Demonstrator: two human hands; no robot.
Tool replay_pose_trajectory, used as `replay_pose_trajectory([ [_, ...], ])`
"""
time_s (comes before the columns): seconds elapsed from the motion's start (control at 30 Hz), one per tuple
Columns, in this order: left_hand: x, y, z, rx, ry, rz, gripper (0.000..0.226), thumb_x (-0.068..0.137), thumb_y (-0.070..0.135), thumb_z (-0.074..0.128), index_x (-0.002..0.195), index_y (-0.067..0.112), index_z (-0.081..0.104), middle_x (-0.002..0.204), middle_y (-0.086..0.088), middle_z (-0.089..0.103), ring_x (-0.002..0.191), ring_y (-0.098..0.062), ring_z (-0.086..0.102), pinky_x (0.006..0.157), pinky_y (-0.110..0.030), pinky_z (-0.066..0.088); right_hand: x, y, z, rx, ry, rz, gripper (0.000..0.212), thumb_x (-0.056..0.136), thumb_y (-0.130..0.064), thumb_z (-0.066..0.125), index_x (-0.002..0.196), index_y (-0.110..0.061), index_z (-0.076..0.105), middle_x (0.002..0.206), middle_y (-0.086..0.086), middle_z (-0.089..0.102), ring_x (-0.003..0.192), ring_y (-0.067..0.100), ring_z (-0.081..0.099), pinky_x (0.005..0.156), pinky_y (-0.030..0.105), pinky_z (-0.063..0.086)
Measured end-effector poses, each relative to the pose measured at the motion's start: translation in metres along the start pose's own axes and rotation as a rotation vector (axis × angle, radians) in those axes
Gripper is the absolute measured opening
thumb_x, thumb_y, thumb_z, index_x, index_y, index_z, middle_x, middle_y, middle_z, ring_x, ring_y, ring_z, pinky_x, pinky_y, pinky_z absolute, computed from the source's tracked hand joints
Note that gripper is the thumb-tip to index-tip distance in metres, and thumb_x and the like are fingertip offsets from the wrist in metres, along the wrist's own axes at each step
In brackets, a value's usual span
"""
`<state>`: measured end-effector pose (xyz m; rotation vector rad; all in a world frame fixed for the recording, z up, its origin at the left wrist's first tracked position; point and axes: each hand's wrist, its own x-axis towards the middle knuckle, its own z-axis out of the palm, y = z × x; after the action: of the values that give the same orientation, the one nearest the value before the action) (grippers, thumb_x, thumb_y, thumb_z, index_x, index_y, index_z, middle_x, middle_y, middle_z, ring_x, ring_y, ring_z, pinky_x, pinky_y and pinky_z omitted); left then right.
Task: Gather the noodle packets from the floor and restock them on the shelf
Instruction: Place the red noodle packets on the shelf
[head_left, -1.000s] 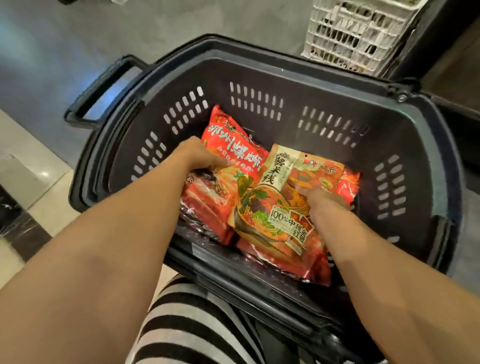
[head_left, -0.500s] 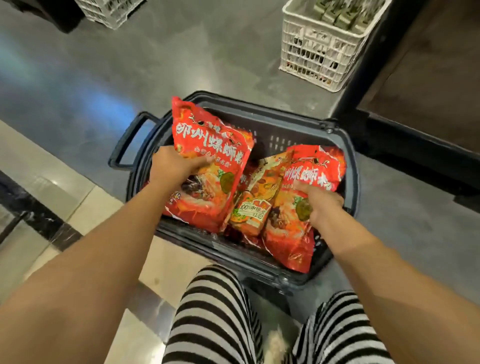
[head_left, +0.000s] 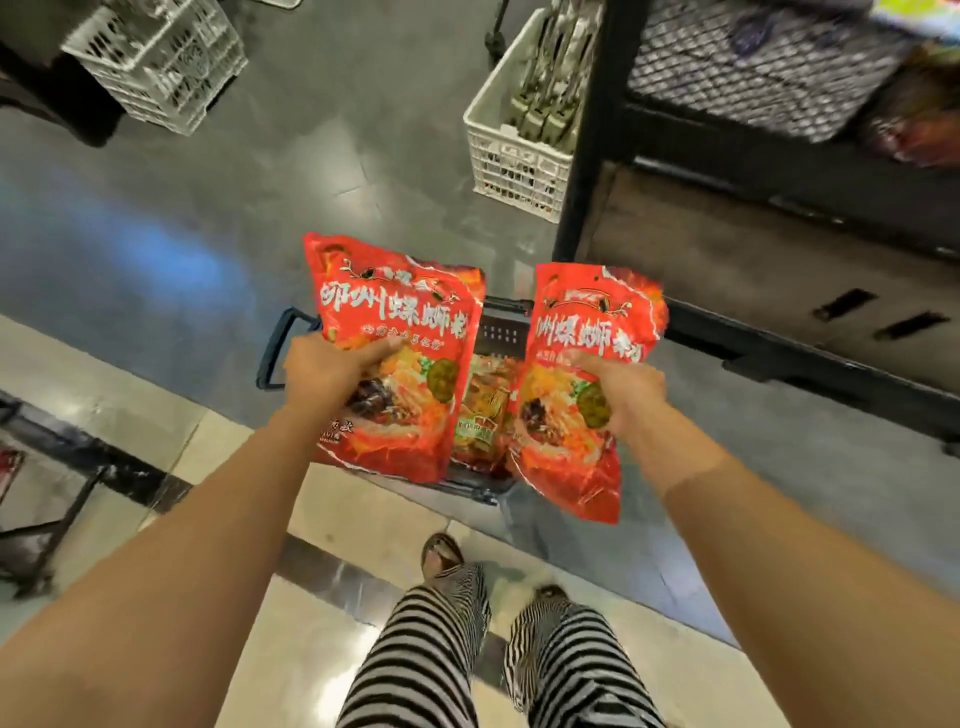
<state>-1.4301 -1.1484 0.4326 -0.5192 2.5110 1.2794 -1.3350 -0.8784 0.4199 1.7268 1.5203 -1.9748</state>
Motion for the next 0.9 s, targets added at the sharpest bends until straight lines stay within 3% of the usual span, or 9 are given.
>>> replay_pose_trajectory([
  [0.1,-0.041,0.049,-0.006,-0.056,-0.04,0.011,0.04,0.061,0.045,0.091,0.076,0.014,0.07,0.075,-0.003,0.073,0.071,-0.023,0.072,0.072,-0.048,0.061,-0.043,-0.037,-0.052,0.009,0.006,-0.038,0.062,0.067,-0.018,0.09,0.118,-0.005,0.058,0.111,0.013,0.068,0.1,0.028,0.066,0.089,0.051,0.055],
  [0.23,-0.096,0.109,0.009,-0.119,-0.108,0.084,0.036,0.062,0.042,0.091,0.071,0.017,0.067,0.073,-0.001,0.072,0.069,-0.018,0.069,0.069,-0.036,0.056,-0.088,-0.074,-0.128,0.05,0.017,-0.116,0.043,0.068,-0.014,0.088,0.103,-0.008,0.064,0.1,0.007,0.071,0.085,0.024,0.068,0.082,0.041,0.056],
  [0.37,-0.145,0.157,0.042,-0.168,-0.198,0.177,0.036,0.061,0.042,0.091,0.074,0.019,0.066,0.077,0.002,0.071,0.069,-0.012,0.066,0.067,-0.029,0.051,-0.117,-0.096,-0.206,0.129,0.049,-0.156,0.048,0.069,-0.013,0.088,0.111,-0.005,0.066,0.093,0.007,0.072,0.078,0.023,0.07,0.071,0.037,0.057],
  [0.57,-0.205,0.216,0.093,-0.225,-0.31,0.215,0.039,0.06,0.041,0.092,0.077,0.019,0.064,0.078,0.0,0.07,0.075,-0.022,0.071,0.076,-0.045,0.06,-0.15,-0.114,-0.302,0.231,0.144,-0.222,0.061,0.063,-0.017,0.092,0.115,-0.006,0.063,0.1,0.008,0.073,0.087,0.028,0.072,0.086,0.048,0.057],
  [0.67,-0.22,0.243,0.11,-0.211,-0.353,0.256,0.038,0.061,0.04,0.092,0.074,0.02,0.062,0.076,0.002,0.068,0.073,-0.02,0.068,0.079,-0.049,0.06,-0.162,-0.119,-0.335,0.28,0.199,-0.26,0.063,0.061,-0.018,0.092,0.116,-0.006,0.062,0.1,0.008,0.073,0.088,0.027,0.072,0.085,0.047,0.058],
  [0.73,-0.222,0.258,0.121,-0.205,-0.377,0.294,0.039,0.06,0.041,0.092,0.074,0.021,0.062,0.077,0.004,0.068,0.072,-0.019,0.068,0.08,-0.049,0.06,-0.168,-0.124,-0.35,0.304,0.234,-0.288,0.054,0.064,-0.015,0.09,0.11,-0.006,0.063,0.095,0.007,0.072,0.083,0.025,0.071,0.076,0.041,0.058],
  [0.8,-0.219,0.273,0.129,-0.229,-0.409,0.333,0.04,0.058,0.042,0.093,0.078,0.021,0.065,0.082,0.006,0.071,0.076,-0.017,0.07,0.082,-0.047,0.06,-0.169,-0.132,-0.36,0.321,0.257,-0.314,0.046,0.068,-0.013,0.088,0.105,-0.007,0.063,0.091,0.005,0.071,0.079,0.022,0.069,0.07,0.037,0.057],
  [0.9,-0.208,0.297,0.143,-0.26,-0.446,0.388,0.037,0.061,0.039,0.092,0.082,0.025,0.066,0.087,0.009,0.071,0.083,-0.013,0.071,0.087,-0.039,0.058,-0.161,-0.152,-0.364,0.331,0.275,-0.339,0.036,0.069,-0.013,0.087,0.097,-0.01,0.064,0.091,0.005,0.07,0.078,0.02,0.069,0.073,0.038,0.056],
])
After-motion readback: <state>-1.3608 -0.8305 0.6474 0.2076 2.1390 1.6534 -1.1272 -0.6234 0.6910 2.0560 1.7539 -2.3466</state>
